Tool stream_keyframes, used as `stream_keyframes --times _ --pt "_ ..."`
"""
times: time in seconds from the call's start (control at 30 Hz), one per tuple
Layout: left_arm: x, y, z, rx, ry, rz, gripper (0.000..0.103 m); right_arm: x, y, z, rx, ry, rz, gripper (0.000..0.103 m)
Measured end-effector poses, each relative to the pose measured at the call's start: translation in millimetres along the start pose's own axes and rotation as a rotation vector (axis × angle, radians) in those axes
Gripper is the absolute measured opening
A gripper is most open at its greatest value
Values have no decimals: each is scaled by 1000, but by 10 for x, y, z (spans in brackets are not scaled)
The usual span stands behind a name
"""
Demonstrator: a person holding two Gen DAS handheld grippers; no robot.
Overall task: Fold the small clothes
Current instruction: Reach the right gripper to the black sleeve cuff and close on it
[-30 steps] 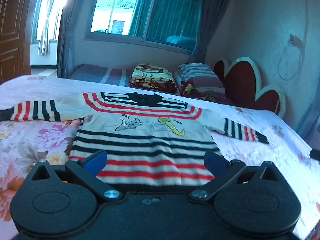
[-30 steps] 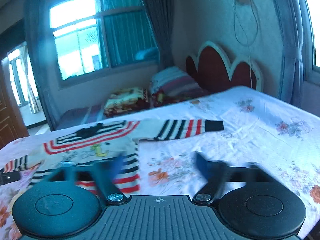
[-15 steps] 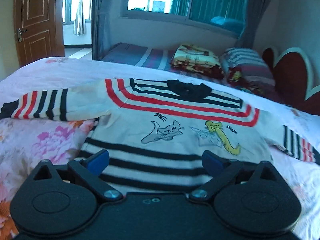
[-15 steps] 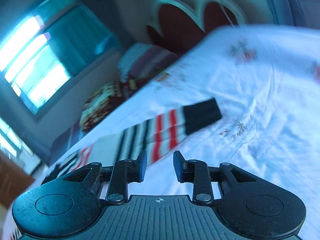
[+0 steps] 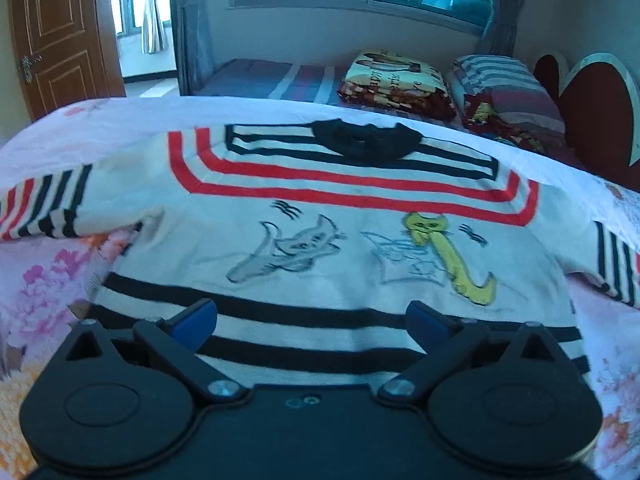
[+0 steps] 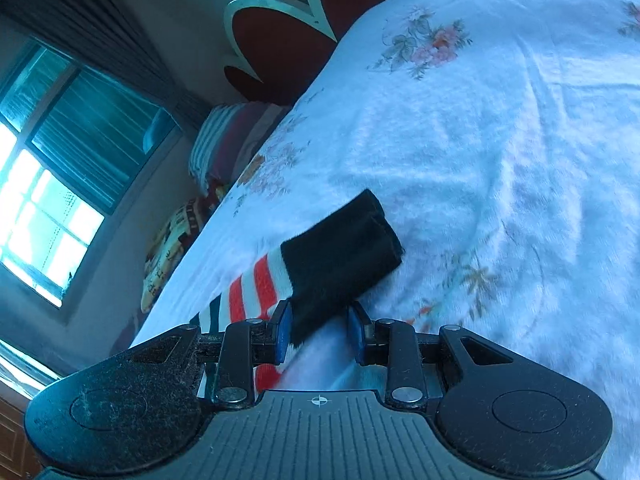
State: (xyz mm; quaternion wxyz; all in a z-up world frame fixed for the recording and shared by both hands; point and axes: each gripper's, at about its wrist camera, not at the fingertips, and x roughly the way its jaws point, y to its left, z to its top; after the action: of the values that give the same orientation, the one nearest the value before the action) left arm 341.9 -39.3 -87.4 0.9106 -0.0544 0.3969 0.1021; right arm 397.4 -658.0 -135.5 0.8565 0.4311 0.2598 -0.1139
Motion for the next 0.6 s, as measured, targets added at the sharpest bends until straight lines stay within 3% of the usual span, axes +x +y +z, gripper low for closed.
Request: stream_keyframes --times 0.07,0.1,0.2,0.33,0.43,0.6 --pt "6 102 54 -2 -17 10 101 36 55 36 -36 2 -16 29" --pt "16 160 103 -2 -27 16 101 48 103 45 -72 2 -35 5" --pt "35 377 268 2 -62 43 101 63 290 41 -191 -2 -67 5" --pt "106 629 461 22 -94 32 101 -46 740 -88 -356 -43 -39 5" --pt "231 765 560 62 -84 45 99 -95 1177 -323 -471 -52 5 5" --pt "476 1025 708 81 -79 25 96 -119 1889 -988 -592 -10 89 5"
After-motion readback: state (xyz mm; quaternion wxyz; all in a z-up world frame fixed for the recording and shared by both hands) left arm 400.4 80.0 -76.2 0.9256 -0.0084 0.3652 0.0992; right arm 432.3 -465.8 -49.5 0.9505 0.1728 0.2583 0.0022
